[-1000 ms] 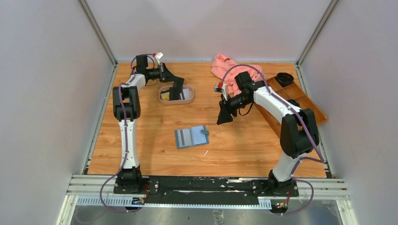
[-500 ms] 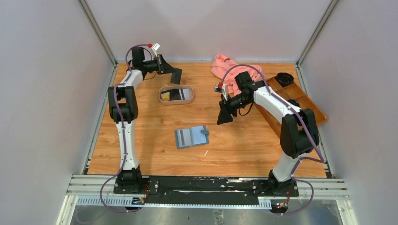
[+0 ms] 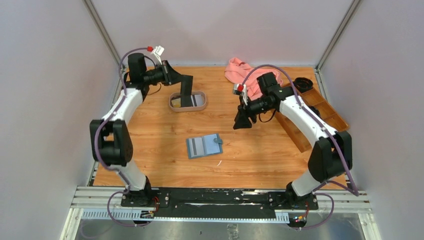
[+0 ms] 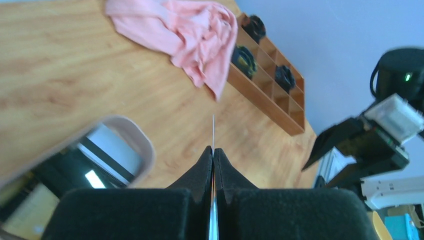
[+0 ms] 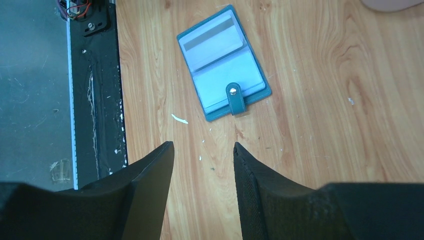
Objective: Put the credit cards into the card holder
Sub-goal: Pick up the credit card from the storage box, then insert the credit card into the card holder.
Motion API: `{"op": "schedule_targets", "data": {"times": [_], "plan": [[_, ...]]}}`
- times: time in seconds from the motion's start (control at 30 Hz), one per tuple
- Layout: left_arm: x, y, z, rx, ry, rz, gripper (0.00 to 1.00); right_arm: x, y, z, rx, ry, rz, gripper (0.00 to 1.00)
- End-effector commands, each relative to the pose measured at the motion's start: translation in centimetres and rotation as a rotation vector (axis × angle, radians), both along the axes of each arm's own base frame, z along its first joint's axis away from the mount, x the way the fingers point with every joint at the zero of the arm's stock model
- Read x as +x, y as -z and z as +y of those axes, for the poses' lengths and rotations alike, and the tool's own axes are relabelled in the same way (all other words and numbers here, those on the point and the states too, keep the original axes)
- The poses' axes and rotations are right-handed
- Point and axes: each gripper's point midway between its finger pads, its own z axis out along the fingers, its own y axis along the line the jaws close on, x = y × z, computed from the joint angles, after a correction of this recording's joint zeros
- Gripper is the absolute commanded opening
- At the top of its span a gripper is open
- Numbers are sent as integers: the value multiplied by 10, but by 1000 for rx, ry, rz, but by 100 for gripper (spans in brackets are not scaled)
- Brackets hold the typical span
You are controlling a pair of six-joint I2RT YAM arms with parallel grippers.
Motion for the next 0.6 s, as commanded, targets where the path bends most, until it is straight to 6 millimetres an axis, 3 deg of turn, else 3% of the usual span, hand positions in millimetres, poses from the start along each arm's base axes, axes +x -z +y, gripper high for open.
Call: {"op": "schedule_targets", "data": {"times": [0.0, 0.13, 0.27, 0.4, 0.57], "plan": [[-59, -18, -20, 7, -41, -43, 0, -9, -28, -14, 34, 41, -101, 52], [-119, -23, -37, -5, -46, -88, 0, -19, -37, -17, 92, 58, -142, 57], [-173, -29, -51, -49, -55, -138, 0, -52, -42, -10, 246, -29, -113, 72], [-212, -28, -53, -120, -86, -149, 0, -72, -40, -9, 331, -42, -54, 80], [-246, -17, -55, -212, -125, -174, 0, -75, -37, -8, 368, -42, 11, 83]]}}
